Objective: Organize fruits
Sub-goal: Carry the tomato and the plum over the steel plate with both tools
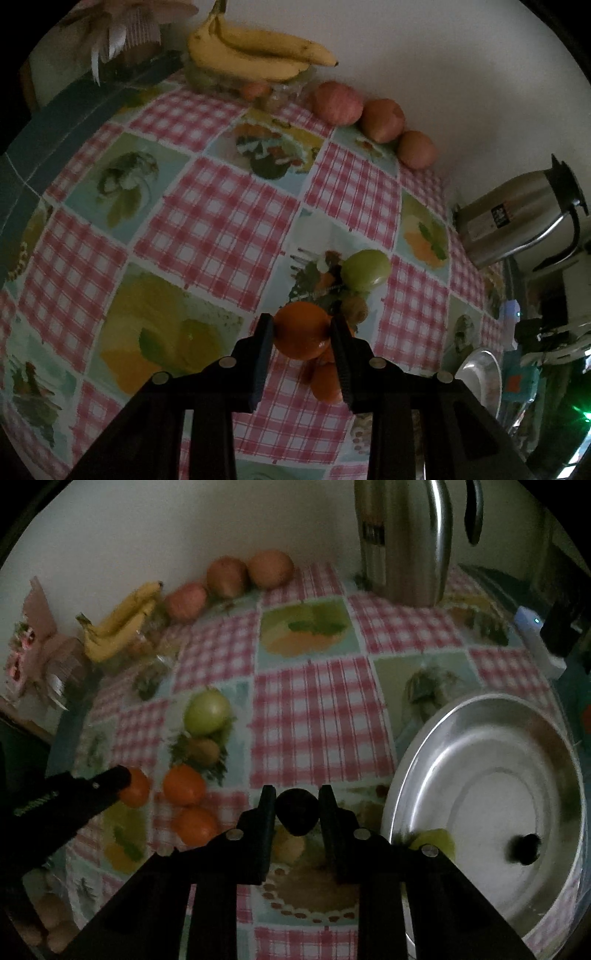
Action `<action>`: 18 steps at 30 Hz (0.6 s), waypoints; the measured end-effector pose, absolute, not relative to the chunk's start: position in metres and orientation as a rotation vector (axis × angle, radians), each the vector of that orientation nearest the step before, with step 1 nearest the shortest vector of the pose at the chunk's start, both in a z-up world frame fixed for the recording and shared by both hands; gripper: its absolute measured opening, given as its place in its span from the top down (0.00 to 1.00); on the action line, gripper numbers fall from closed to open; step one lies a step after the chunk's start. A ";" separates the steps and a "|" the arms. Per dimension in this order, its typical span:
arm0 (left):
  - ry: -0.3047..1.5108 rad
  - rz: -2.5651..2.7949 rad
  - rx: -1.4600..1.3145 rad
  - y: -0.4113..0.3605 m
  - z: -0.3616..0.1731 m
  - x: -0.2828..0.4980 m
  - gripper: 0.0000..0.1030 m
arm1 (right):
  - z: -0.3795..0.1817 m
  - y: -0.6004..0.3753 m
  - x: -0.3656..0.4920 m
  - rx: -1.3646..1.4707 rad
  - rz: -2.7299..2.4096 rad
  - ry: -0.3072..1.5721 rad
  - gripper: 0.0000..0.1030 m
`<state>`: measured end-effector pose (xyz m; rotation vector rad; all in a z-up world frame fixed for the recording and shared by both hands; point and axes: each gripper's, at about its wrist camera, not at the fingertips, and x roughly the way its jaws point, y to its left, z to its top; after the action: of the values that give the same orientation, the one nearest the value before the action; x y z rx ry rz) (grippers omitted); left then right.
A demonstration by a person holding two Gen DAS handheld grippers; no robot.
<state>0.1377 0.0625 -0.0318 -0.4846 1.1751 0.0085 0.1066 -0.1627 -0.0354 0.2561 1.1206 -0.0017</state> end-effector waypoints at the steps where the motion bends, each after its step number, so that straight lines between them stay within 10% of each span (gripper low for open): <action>1: 1.167 0.009 -0.484 0.063 -0.029 0.137 0.67 | -0.030 -0.163 0.106 0.255 -0.003 1.111 0.76; 18: 1.132 -0.058 -0.411 0.025 -0.004 0.134 0.67 | -0.025 -0.233 0.090 0.348 -0.179 1.126 0.76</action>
<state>0.1341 0.0248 -0.0040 -0.4107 1.1323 -0.0577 0.0903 -0.2335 -0.0253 0.3483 1.1259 -0.1794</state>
